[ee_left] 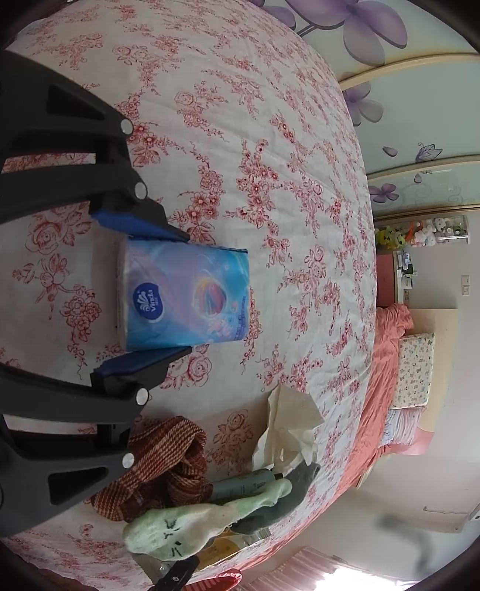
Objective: Collect trash
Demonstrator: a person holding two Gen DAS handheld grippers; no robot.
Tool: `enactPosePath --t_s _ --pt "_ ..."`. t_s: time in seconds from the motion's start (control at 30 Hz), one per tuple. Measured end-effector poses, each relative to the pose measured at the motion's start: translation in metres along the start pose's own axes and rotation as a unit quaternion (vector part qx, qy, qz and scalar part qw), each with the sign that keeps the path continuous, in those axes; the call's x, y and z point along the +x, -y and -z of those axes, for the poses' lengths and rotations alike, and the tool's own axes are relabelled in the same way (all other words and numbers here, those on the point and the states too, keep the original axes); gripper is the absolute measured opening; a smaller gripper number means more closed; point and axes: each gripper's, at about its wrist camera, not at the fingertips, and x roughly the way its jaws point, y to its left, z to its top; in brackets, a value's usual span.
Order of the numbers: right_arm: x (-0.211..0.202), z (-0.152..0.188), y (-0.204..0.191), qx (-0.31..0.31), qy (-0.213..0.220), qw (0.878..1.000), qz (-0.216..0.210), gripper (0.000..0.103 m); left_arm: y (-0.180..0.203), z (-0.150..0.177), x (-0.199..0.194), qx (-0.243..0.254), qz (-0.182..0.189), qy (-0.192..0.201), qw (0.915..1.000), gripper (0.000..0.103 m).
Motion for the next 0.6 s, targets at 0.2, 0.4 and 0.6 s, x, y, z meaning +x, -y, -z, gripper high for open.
enactPosePath --t_s 0.2,0.4,0.6 --pt "0.002 0.005 -0.005 -0.03 0.006 0.998 0.048 0.025 -0.001 -0.002 0.002 -0.002 -0.002 -0.001 1.0 0.053" --pt "-0.001 0.001 0.023 0.019 0.015 0.998 0.053 0.023 -0.001 -0.002 0.003 -0.005 0.002 -0.001 1.0 0.053" --pt "0.001 0.001 0.018 0.006 0.012 0.997 0.07 0.023 -0.002 -0.003 0.003 -0.006 0.002 -0.001 1.0 0.054"
